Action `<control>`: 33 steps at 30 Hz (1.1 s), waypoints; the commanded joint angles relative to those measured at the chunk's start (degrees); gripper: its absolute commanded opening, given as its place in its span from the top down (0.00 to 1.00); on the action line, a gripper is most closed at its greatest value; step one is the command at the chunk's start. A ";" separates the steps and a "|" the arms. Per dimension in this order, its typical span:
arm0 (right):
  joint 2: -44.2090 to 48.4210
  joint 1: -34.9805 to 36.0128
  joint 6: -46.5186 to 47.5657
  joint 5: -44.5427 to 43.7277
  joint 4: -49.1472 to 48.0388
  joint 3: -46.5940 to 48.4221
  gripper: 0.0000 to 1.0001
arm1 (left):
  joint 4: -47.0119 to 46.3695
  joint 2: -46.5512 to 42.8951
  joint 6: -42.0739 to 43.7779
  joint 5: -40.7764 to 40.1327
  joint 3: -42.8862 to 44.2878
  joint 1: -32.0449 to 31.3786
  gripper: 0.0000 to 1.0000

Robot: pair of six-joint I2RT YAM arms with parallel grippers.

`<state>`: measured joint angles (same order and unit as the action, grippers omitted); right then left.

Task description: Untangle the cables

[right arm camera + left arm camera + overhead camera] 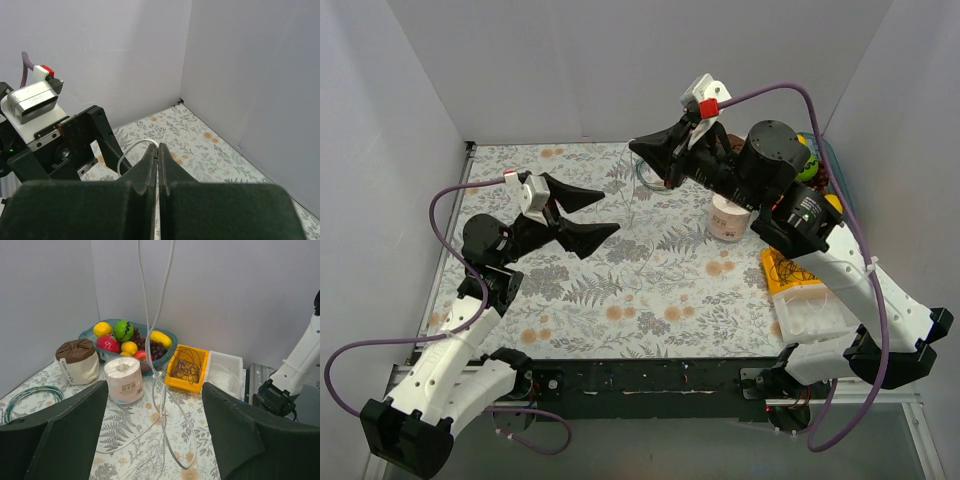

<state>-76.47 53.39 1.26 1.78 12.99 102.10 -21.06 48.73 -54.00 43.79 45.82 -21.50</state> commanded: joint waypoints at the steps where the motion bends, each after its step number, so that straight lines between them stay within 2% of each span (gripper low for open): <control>1: -1.57 0.05 -0.82 4.72 -1.93 0.99 0.99 | -2.05 0.14 0.03 -1.08 2.87 0.05 0.26; 4: -2.54 0.05 -0.82 6.39 -0.69 0.99 0.99 | -3.46 0.66 -0.49 0.24 4.18 0.05 0.26; 10: -3.25 0.14 -0.82 7.97 -0.43 0.55 0.99 | -4.60 1.72 -2.07 -0.02 5.15 0.05 0.47; 13: -3.34 0.14 -0.82 8.33 -0.34 0.38 0.99 | -4.43 1.89 -2.25 -0.63 5.33 0.05 0.74; 14: -3.34 0.14 -0.82 8.33 -0.34 0.20 0.99 | -4.26 1.81 -2.17 -0.90 5.42 0.05 0.85; 15: -3.08 0.14 -0.82 7.98 -0.34 -0.15 0.99 | -4.08 1.89 -2.34 -0.99 5.50 0.05 1.00; 20: -2.55 -0.04 0.41 4.73 1.67 -2.78 0.99 | -2.94 1.28 -3.39 -2.39 5.86 0.05 1.00; 21: -3.16 -0.65 0.85 5.77 2.81 -3.22 0.91 | -3.11 1.28 -3.66 -2.65 6.03 0.05 1.00; 22: -3.60 -1.00 0.94 7.17 4.39 -3.40 0.79 | -3.20 1.19 -4.09 -2.83 6.12 0.05 1.00; 23: -3.95 -2.05 1.11 9.10 7.37 -3.58 0.57 | -3.37 1.10 -4.79 -3.27 6.47 0.05 1.00; 24: -4.56 -2.67 1.38 13.90 9.05 -3.84 0.51 | -3.55 1.02 -5.24 -3.53 6.82 0.05 1.00; 26: -4.31 -4.25 1.38 17.97 9.86 -7.96 0.41 | -3.99 0.75 -5.85 -4.15 7.78 0.05 1.00; 28: -1.50 -7.76 -0.80 24.39 7.06 -16.88 0.30 | -4.69 0.75 -6.03 -4.68 8.49 0.05 1.00; 29: -0.01 -9.08 -3.08 26.50 4.17 -21.03 0.22 | -4.69 0.67 -6.12 -5.03 8.75 0.05 1.00; 31: 6.05 -12.42 -5.99 32.04 -7.50 -28.24 0.17 | -4.26 0.49 -5.16 -5.21 9.63 0.05 1.00; 32: 8.07 -13.12 -8.44 32.75 -11.11 -34.72 0.10 | -3.91 0.40 -4.72 -5.21 9.90 0.05 1.00; 33: 11.05 -13.65 -8.72 32.41 -14.98 -36.43 0.10 | -3.64 0.40 -4.28 -5.21 10.16 0.05 1.00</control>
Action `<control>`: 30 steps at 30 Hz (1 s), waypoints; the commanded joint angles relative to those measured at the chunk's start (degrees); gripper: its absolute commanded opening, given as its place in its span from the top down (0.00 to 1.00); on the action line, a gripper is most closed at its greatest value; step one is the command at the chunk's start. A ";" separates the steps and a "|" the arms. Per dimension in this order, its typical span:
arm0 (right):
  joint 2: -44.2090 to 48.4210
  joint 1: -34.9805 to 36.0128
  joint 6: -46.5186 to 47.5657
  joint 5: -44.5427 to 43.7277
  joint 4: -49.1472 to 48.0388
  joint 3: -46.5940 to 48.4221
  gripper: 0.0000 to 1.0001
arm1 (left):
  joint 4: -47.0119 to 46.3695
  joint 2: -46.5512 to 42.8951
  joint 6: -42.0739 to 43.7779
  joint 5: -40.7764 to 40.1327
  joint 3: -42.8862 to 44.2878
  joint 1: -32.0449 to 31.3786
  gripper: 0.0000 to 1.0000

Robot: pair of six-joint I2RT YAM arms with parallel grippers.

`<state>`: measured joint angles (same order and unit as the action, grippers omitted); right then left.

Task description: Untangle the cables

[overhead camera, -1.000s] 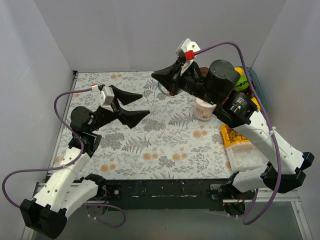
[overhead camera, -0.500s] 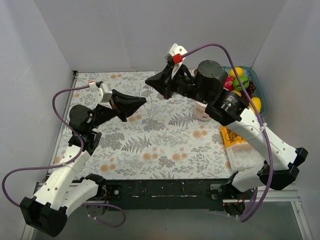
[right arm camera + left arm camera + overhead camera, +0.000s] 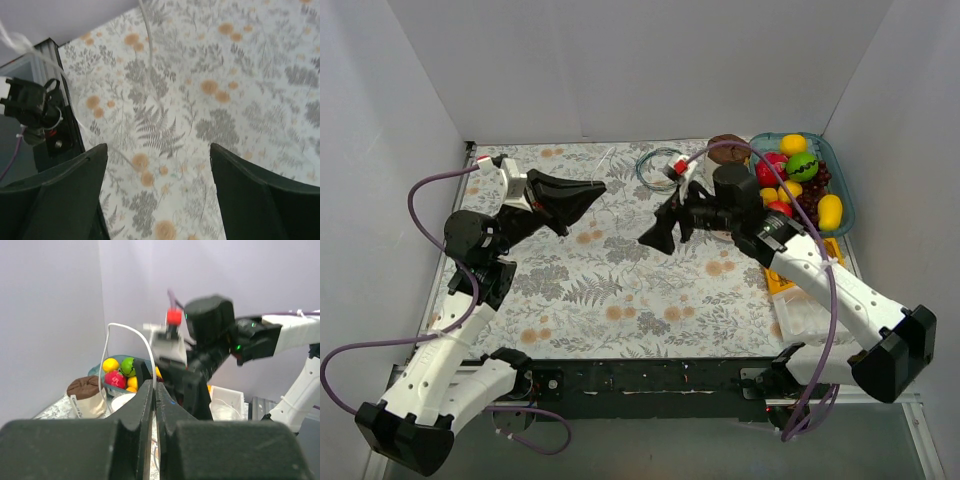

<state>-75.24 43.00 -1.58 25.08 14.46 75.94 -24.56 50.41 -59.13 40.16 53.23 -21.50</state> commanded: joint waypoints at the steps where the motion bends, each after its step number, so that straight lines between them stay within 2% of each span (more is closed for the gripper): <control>1: 10.81 -3.28 -5.36 8.76 -16.22 -11.33 0.09 | 0.03 -1.28 1.21 -1.49 2.67 0.05 1.00; 6: 11.61 -3.19 -5.09 9.02 -17.35 -16.85 0.06 | -1.81 -0.84 -0.28 -1.32 2.84 0.05 1.00; 13: 8.01 -0.12 -9.57 9.29 -29.91 -22.14 0.05 | -3.22 -0.05 -0.37 -1.75 4.69 0.14 1.00; 14: 7.40 0.58 -10.27 9.46 -33.76 -22.59 0.07 | -3.30 0.12 -0.19 -1.93 5.04 0.14 1.00; 19: 3.27 5.24 -13.53 9.20 -39.76 -23.82 0.14 | -2.87 0.30 1.04 -2.02 5.57 0.14 1.00; 22: 1.42 5.86 -15.64 8.41 -41.97 -24.17 0.26 | -3.04 0.04 0.95 -2.28 5.48 0.14 1.00; 23: 0.98 5.86 -15.82 7.97 -41.88 -24.00 0.43 | -3.13 0.04 0.95 -2.37 5.57 0.14 1.00; 24: 0.19 5.86 -15.82 7.44 -41.71 -24.00 0.56 | -3.22 -0.05 0.95 -2.54 5.65 0.14 1.00; 26: -0.17 5.86 -15.73 4.90 -41.27 -24.09 0.98 | -3.22 -0.05 1.82 -3.68 6.18 0.23 1.00; 30: 1.41 5.86 -15.29 0.94 -42.15 -27.42 0.99 | -2.78 0.04 6.92 -8.86 7.67 0.31 1.00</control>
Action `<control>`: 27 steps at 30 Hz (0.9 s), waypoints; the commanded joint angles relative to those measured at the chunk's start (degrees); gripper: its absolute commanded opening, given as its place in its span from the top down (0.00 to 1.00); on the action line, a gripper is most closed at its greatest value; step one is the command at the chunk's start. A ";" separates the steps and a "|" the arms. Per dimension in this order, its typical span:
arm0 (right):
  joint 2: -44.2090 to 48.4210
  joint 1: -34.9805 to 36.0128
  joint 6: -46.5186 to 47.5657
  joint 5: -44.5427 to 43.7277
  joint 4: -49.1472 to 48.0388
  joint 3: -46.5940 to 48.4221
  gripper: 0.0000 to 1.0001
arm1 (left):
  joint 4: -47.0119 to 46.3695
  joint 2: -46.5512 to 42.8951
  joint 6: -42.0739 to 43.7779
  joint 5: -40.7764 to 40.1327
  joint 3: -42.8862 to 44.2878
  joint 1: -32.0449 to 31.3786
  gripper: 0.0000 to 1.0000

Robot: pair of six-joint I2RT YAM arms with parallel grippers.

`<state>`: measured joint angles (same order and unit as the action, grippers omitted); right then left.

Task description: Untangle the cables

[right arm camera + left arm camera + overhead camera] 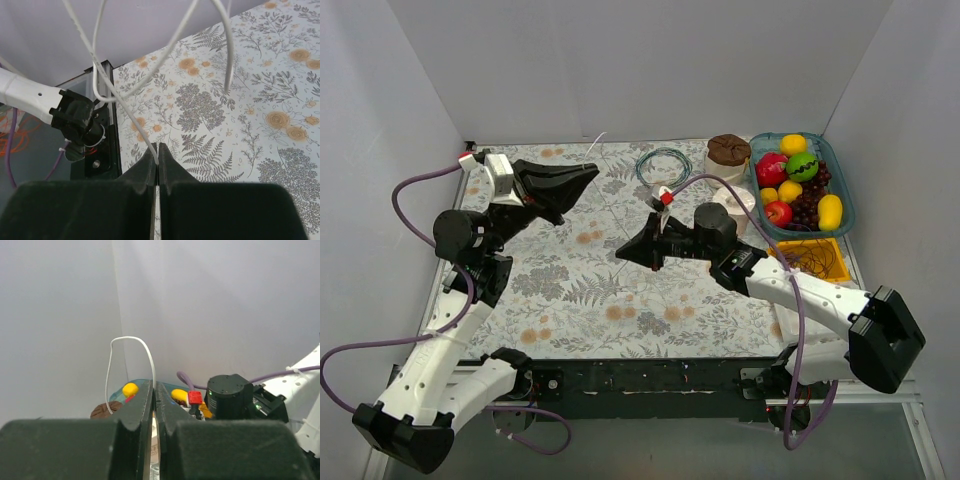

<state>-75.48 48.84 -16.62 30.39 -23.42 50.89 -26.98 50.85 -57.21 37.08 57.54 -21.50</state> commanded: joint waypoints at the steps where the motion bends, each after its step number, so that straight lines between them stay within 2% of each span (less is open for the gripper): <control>1: 2.09 0.03 0.10 -6.12 -3.66 -3.07 0.99 | -0.18 -0.40 6.57 -8.84 3.72 0.40 1.00; 5: 3.06 0.03 1.94 -10.43 2.13 -6.41 0.99 | -1.40 0.30 13.78 -18.23 5.39 0.58 1.00; 8: 3.32 0.03 1.33 -11.76 3.03 -10.01 0.99 | -2.90 0.92 19.32 -23.78 6.44 0.58 1.00; 17: 4.20 0.03 -0.60 -16.15 5.92 -14.86 0.99 | -5.62 1.53 27.68 -27.15 9.17 0.58 1.00; 23: 8.68 0.03 0.88 -21.24 11.88 -10.65 0.99 | -3.70 1.18 29.43 -25.48 8.91 0.58 1.00; 27: 12.10 0.03 5.71 -24.41 19.45 -0.30 0.99 | -0.98 1.01 31.28 -24.69 8.03 0.58 1.00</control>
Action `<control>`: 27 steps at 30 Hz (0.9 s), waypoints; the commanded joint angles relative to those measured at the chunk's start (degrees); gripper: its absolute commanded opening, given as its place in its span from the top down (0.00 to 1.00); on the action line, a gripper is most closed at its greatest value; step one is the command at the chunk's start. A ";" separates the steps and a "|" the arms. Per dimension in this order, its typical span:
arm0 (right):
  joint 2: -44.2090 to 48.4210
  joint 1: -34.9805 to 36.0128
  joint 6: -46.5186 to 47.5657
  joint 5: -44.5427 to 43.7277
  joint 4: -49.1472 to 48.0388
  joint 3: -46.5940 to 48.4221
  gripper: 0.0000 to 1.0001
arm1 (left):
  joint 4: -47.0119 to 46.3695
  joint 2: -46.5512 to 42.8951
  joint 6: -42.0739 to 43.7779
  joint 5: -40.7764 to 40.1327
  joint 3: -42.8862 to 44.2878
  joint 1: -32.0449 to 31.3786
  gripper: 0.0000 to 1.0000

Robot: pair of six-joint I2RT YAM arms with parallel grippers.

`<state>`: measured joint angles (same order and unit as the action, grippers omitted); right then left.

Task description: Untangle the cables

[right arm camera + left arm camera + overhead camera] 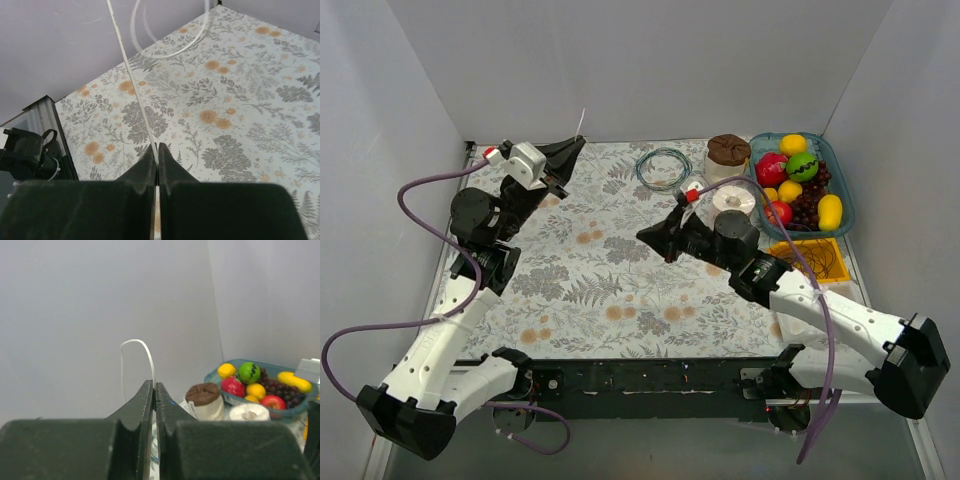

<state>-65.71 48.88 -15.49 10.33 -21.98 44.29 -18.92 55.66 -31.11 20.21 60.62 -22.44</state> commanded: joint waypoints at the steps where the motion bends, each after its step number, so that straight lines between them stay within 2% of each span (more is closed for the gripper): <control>1: 2.69 -0.02 6.50 -4.35 19.07 10.94 0.99 | -8.34 -3.89 5.10 -7.55 4.69 1.52 1.00; 8: 2.96 0.07 11.27 4.95 20.49 30.92 0.99 | -6.31 -5.47 3.16 -4.83 1.96 1.52 1.00; 13: 2.96 0.77 8.37 17.26 9.88 37.44 0.99 | -5.52 -5.65 3.43 -4.48 1.34 1.61 1.00; 15: 2.61 0.86 9.24 15.18 10.63 39.20 0.99 | -5.43 -5.74 3.34 -4.39 0.73 1.52 1.00; 18: 1.64 0.86 12.49 6.85 19.50 41.39 0.99 | -4.99 -6.09 2.64 -4.04 0.20 1.52 1.00; 21: 2.17 0.86 13.02 4.97 20.57 39.57 0.99 | -3.59 -6.35 2.02 -3.07 0.11 1.52 1.00; 25: 1.65 0.86 14.86 1.11 25.74 38.94 0.99 | 0.19 -6.62 -1.48 0.96 -0.24 1.52 1.00; 27: -0.02 0.86 15.22 0.92 30.03 39.11 0.99 | 3.08 -6.97 -5.07 6.14 -0.85 1.61 1.00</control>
<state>-63.96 49.63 -2.61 15.09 1.17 83.07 -21.69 49.82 -30.70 19.29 61.17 -21.10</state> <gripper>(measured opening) 0.031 0.018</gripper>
